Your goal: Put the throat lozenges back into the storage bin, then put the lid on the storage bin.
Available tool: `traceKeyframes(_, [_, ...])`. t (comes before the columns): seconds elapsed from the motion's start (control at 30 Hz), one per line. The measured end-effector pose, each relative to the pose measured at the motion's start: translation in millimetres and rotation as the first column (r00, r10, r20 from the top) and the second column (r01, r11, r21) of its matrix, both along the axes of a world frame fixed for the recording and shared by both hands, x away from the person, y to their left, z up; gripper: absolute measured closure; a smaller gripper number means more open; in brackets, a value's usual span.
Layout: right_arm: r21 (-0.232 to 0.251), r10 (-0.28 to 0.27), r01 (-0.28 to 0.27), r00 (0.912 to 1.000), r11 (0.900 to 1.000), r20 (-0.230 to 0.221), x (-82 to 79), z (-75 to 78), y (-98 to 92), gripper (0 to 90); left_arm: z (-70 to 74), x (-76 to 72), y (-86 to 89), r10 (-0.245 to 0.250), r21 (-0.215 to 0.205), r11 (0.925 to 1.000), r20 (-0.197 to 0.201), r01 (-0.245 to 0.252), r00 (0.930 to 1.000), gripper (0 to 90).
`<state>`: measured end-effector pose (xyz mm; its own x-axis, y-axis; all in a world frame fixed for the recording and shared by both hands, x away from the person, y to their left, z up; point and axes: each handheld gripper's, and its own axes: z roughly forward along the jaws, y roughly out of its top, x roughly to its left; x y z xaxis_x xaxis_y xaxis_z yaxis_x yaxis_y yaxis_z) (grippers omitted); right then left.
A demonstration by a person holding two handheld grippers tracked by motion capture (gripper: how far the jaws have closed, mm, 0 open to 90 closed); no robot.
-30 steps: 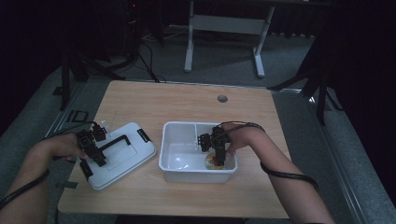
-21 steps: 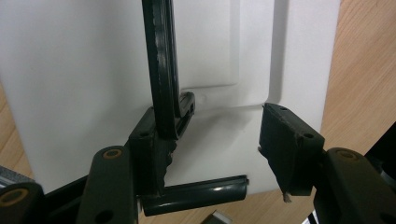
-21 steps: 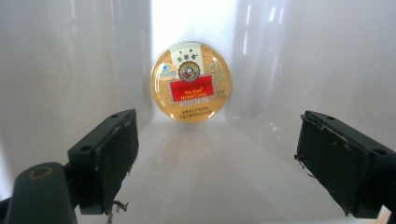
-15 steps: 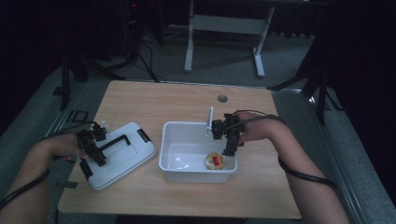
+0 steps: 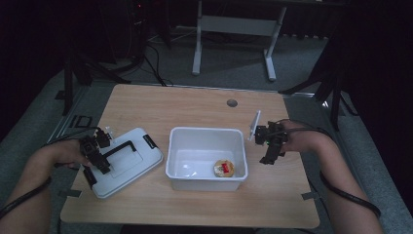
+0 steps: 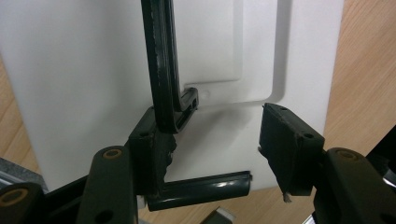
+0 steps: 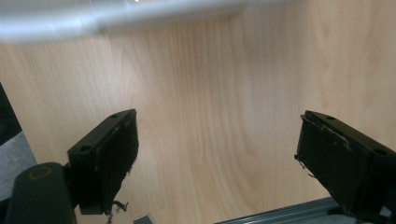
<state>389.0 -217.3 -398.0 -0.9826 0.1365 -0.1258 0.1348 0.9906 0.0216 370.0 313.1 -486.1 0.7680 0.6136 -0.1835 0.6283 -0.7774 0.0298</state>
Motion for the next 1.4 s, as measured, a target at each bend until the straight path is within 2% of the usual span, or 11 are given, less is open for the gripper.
traceKeyframes(0.3, [0.039,-0.088,0.089,0.9954,0.995,-0.037,-5.5,-36.3,-37.3,13.2,-0.1,0.1,-0.5,-0.009,0.001,1.0000,0.020,0.009,0.9998,45.3])
traceKeyframes(0.57, [0.043,-0.121,0.125,0.9899,0.991,-0.074,-15.5,-63.0,-49.9,13.1,0.8,-1.4,0.1,-0.012,0.017,0.9998,0.035,0.012,0.9993,52.4])
traceKeyframes(0.87, [0.049,-0.143,0.147,0.9858,0.988,-0.089,-17.2,-70.3,-55.3,13.2,-0.9,-0.1,-0.2,-0.011,0.049,0.9987,0.036,0.009,0.9993,59.1])
traceKeyframes(0.9, [0.049,-0.143,0.147,0.9857,0.988,-0.090,-17.2,-70.5,-55.3,13.2,-1.2,0.1,-0.6,-0.020,0.060,0.9981,0.049,0.017,0.9986,60.2])
traceKeyframes(0.93, [0.051,-0.142,0.147,0.9858,0.988,-0.090,-17.1,-70.7,-55.1,13.2,-1.5,0.8,-0.6,-0.004,0.050,0.9987,0.051,0.001,0.9987,60.2])
traceKeyframes(1.0, [0.048,-0.144,0.149,0.9850,0.988,-0.095,-17.0,-72.1,-54.7,13.3,-2.3,1.7,-1.6,-0.019,0.054,0.9984,0.053,0.016,0.9984,64.3])
traceKeyframes(1.17, [0.031,-0.141,0.145,0.9842,0.989,-0.108,-17.1,-78.6,-52.8,13.4,-5.5,7.1,-4.7,-0.013,0.081,0.9966,0.052,0.009,0.9985,64.4])
traceKeyframes(1.23, [0.033,-0.141,0.145,0.9834,0.989,-0.114,-16.9,-80.7,-52.1,13.4,-4.8,9.3,-5.1,-0.016,0.085,0.9963,0.056,0.011,0.9983,68.4])
traceKeyframes(1.33, [0.030,-0.139,0.143,0.9830,0.989,-0.120,-16.7,-83.2,-52.1,13.5,-6.0,11.2,-5.2,0.006,0.067,0.9977,0.025,-0.008,0.9997,74.9])
traceKeyframes(1.37, [0.030,-0.141,0.145,0.9827,0.989,-0.121,-16.6,-83.6,-52.2,13.5,-6.8,10.7,-6.4,0.000,0.064,0.9980,0.010,0.000,0.9999,80.7])
traceKeyframes(1.4, [0.029,-0.140,0.145,0.9825,0.989,-0.122,-16.5,-84.2,-52.5,13.5,-7.0,10.5,-7.0,0.000,0.066,0.9978,0.012,-0.001,0.9999,82.1])
